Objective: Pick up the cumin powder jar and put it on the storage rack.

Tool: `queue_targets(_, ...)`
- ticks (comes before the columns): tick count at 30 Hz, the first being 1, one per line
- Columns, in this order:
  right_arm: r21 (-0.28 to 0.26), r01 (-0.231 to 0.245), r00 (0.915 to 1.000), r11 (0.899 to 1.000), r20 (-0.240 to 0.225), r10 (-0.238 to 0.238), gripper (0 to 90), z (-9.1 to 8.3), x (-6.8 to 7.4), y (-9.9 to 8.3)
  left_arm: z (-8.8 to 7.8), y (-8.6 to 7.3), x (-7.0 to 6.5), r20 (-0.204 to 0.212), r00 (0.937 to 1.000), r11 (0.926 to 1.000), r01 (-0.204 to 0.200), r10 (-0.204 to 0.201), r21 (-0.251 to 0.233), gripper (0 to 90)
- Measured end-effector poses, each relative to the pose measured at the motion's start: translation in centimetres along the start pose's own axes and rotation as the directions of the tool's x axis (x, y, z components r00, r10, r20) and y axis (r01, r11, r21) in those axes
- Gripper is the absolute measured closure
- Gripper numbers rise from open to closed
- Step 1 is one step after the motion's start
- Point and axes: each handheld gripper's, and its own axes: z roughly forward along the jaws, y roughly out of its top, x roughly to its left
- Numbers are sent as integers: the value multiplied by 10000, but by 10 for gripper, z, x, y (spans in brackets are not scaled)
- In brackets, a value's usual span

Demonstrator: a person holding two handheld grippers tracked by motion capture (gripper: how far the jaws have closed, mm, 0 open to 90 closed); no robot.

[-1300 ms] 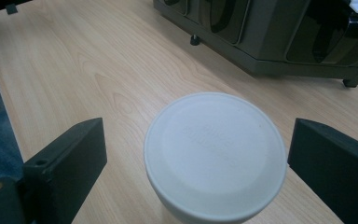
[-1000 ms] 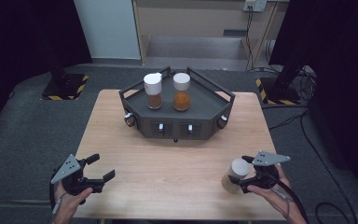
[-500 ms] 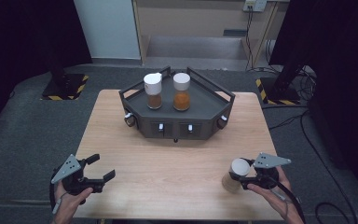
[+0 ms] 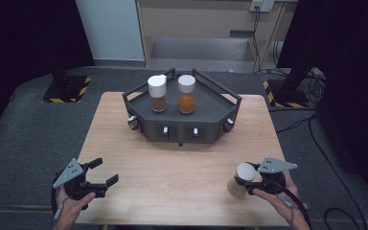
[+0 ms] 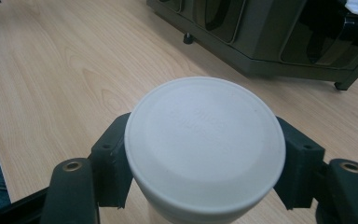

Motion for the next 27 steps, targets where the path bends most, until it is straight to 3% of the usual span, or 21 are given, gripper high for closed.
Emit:
queue_targets(14,-349,-132,9999,9993,10,132,339,-6,-9,25,-1,-2,2,-20,9999,9999,107,-107,-21,31)
queue_targets(27,-410,-170,9998,9990,-131,165,340,-22,-35,96,0,-2,2,-108,9997,9997,232,-233,-59,32)
